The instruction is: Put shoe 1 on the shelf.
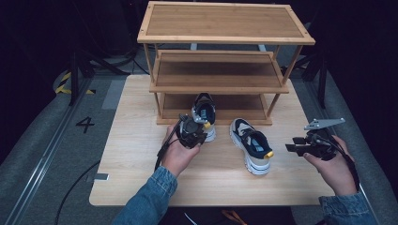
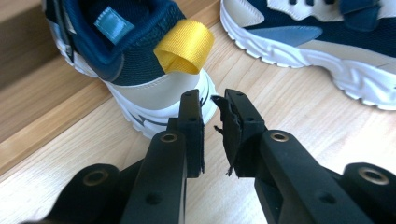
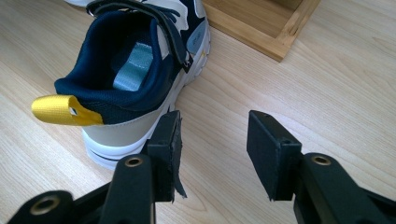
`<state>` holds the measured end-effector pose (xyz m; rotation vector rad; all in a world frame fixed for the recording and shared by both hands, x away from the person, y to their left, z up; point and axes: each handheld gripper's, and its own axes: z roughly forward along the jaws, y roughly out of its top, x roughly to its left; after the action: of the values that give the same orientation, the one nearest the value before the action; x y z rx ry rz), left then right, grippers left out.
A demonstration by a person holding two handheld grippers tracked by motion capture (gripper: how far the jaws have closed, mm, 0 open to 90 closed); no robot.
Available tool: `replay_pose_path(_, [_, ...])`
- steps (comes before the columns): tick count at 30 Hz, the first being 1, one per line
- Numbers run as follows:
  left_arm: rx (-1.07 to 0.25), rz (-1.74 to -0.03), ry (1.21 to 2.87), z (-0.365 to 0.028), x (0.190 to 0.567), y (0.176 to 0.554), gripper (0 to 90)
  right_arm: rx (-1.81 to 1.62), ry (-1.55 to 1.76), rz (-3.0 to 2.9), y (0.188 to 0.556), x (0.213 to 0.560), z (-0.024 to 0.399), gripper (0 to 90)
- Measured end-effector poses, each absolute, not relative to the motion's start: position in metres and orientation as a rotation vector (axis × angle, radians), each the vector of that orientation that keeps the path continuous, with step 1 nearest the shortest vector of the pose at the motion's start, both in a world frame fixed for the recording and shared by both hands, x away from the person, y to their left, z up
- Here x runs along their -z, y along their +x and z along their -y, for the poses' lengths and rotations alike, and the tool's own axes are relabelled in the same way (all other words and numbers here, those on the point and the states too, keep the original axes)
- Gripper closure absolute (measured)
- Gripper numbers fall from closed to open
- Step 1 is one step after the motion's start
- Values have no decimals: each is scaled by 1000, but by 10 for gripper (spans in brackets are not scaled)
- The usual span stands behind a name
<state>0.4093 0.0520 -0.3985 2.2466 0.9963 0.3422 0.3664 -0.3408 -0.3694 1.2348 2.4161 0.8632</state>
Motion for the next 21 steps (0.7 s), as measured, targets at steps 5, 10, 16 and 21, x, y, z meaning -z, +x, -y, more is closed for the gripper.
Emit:
replay_pose_path(5, [-311, -1037, 2240, -46, 410, 417, 829, -855, 1250, -2412, 365, 371, 343, 556])
replay_pose_path(10, [-326, -1043, 2274, -44, 420, 426, 824, -848, 1255, -2411, 364, 372, 344, 556])
replay_pose_path(16, [-277, -1050, 2229, -48, 420, 437, 866, -839, 1271, -2409, 356, 374, 349, 553])
replay_pose_path(21, [-253, -1029, 2226, -50, 414, 445, 887, -837, 1304, -2393, 351, 377, 355, 552])
